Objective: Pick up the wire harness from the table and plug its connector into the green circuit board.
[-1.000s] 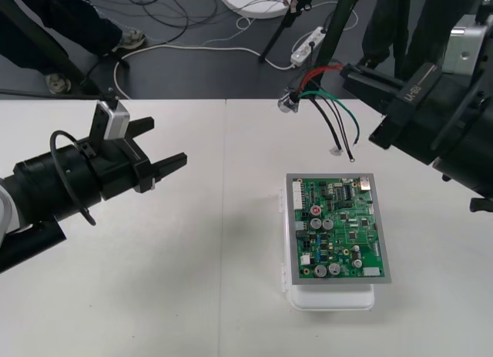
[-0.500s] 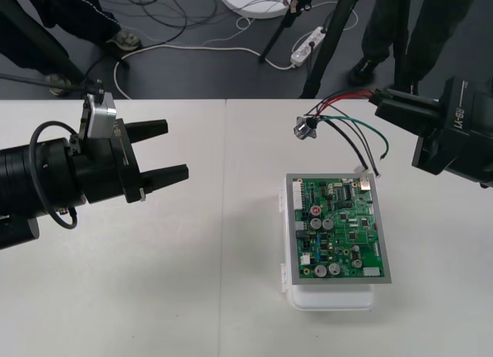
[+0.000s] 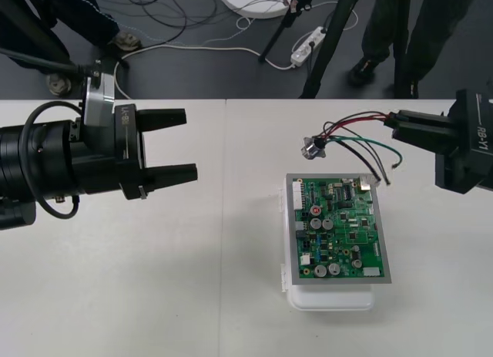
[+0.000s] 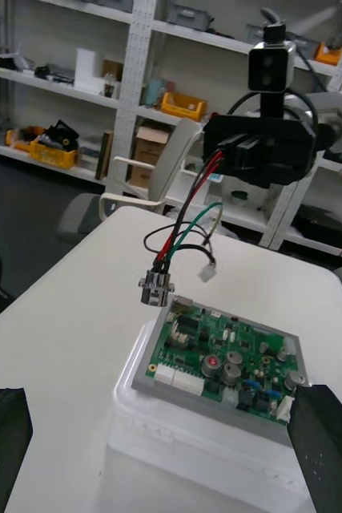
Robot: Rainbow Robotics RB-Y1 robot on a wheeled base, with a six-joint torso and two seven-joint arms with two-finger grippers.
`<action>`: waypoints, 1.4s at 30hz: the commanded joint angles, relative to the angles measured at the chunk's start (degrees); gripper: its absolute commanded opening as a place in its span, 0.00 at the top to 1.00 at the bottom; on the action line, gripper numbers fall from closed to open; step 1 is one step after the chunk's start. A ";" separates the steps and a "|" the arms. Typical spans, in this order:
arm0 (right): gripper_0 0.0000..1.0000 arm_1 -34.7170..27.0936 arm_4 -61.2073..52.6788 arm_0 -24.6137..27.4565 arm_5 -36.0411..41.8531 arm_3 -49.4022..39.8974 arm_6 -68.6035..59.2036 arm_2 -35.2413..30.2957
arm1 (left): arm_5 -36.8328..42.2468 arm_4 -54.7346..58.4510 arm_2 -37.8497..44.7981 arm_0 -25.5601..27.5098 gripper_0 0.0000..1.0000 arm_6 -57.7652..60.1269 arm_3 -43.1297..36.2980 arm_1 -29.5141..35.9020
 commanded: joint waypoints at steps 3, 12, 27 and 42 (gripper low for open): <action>1.00 -1.99 0.21 0.31 -8.38 3.19 -3.28 -3.54 | -2.39 2.76 -3.78 -4.01 0.06 -5.26 -1.99 1.41; 1.00 -0.76 0.21 0.31 -13.04 3.28 -5.03 -3.98 | -2.39 4.35 -7.38 -5.60 0.06 -6.31 -1.99 0.01; 1.00 5.65 10.22 0.31 -5.92 -5.86 -18.74 -6.62 | -2.30 4.35 -9.67 -7.79 0.05 -6.66 -1.99 -2.45; 1.00 8.11 14.62 0.67 -0.38 -13.07 -23.14 -5.56 | 0.77 4.43 -11.07 -8.94 0.05 -6.31 -2.08 -4.91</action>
